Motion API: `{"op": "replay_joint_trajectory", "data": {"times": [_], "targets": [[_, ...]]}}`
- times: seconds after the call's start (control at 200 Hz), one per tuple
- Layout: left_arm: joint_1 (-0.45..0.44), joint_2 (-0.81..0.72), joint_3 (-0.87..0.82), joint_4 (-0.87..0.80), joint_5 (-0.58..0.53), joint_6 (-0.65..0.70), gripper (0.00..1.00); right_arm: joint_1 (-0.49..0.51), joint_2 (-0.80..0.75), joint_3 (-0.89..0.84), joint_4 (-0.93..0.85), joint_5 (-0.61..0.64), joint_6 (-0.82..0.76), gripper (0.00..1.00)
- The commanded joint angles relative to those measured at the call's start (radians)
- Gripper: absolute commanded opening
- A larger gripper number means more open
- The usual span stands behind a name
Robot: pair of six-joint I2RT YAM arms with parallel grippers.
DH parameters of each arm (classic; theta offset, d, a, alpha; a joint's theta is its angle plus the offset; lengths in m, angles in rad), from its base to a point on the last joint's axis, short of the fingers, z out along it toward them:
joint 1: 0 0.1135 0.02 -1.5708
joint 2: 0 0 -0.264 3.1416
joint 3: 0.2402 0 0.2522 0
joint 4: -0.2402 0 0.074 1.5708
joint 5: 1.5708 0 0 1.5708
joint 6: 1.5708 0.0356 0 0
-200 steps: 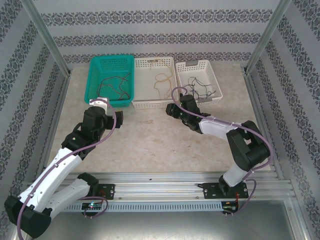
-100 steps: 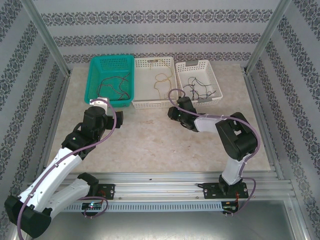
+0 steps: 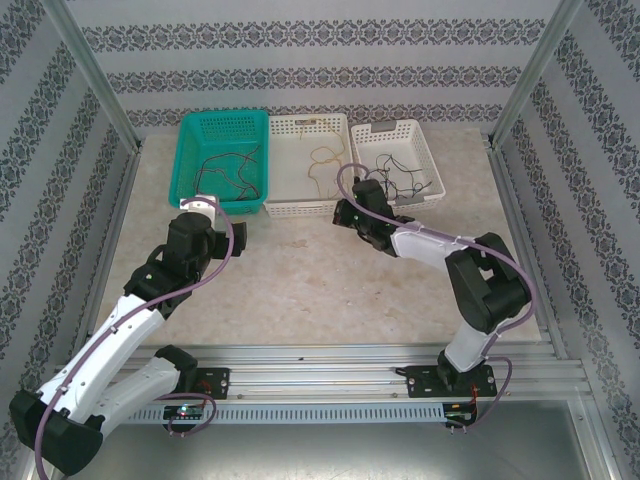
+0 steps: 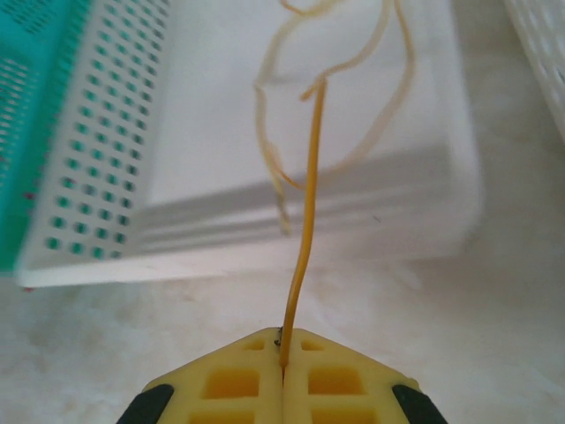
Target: Untangle the cables
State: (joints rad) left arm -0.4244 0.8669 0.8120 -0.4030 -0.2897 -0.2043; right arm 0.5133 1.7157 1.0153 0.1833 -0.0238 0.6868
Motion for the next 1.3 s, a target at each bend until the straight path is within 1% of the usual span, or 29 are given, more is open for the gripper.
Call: {"op": "replay_joint_trajectory", "data": {"times": [0.0, 0.14, 0.21, 0.3, 0.465, 0.53, 0.599, 0.659, 0.714, 0.759, 0.889, 0.974, 1.069, 1.154, 1.294], "targets": [[-0.01, -0.002, 0.027, 0.02, -0.015, 0.023, 1.0, 0.013, -0.02, 0.105, -0.077, 0.012, -0.026, 0.0], [-0.01, -0.003, 0.027, 0.02, -0.016, 0.024, 1.0, 0.011, 0.112, 0.321, -0.221, -0.041, -0.039, 0.0], [-0.011, -0.002, 0.026, 0.02, -0.016, 0.023, 1.0, 0.003, 0.197, 0.435, -0.283, -0.078, -0.036, 0.0], [-0.011, -0.001, 0.027, 0.02, -0.017, 0.023, 1.0, -0.009, 0.32, 0.61, -0.407, -0.127, -0.04, 0.0], [-0.011, 0.002, 0.027, 0.02, -0.014, 0.023, 1.0, -0.012, 0.526, 0.957, -0.648, -0.167, -0.089, 0.0], [-0.011, 0.001, 0.029, 0.019, -0.015, 0.023, 1.0, -0.008, 0.584, 1.065, -0.734, -0.166, -0.115, 0.0], [-0.01, -0.001, 0.028, 0.019, -0.015, 0.024, 1.0, -0.003, 0.617, 1.147, -0.797, -0.161, -0.136, 0.12], [-0.011, -0.003, 0.028, 0.018, -0.015, 0.025, 1.0, 0.004, 0.621, 1.179, -0.834, -0.143, -0.156, 0.23], [-0.01, -0.003, 0.027, 0.018, -0.014, 0.024, 1.0, 0.008, 0.609, 1.184, -0.855, -0.115, -0.174, 0.35], [-0.011, -0.003, 0.029, 0.018, -0.013, 0.023, 1.0, 0.008, 0.593, 1.178, -0.868, -0.091, -0.18, 0.42], [-0.01, -0.002, 0.029, 0.018, -0.012, 0.023, 1.0, 0.007, 0.543, 1.146, -0.891, -0.018, -0.214, 0.49], [-0.011, -0.001, 0.029, 0.018, -0.012, 0.023, 1.0, 0.004, 0.506, 1.119, -0.89, 0.0, -0.234, 0.54], [-0.011, -0.002, 0.029, 0.017, -0.014, 0.023, 1.0, 0.002, 0.438, 1.058, -0.87, 0.019, -0.254, 0.54], [-0.011, -0.002, 0.027, 0.016, -0.016, 0.023, 1.0, 0.002, 0.33, 0.936, -0.815, 0.029, -0.274, 0.55], [-0.01, -0.001, 0.021, 0.025, -0.014, 0.025, 1.0, -0.005, 0.046, 0.573, -0.583, 0.031, -0.306, 0.63]]}}
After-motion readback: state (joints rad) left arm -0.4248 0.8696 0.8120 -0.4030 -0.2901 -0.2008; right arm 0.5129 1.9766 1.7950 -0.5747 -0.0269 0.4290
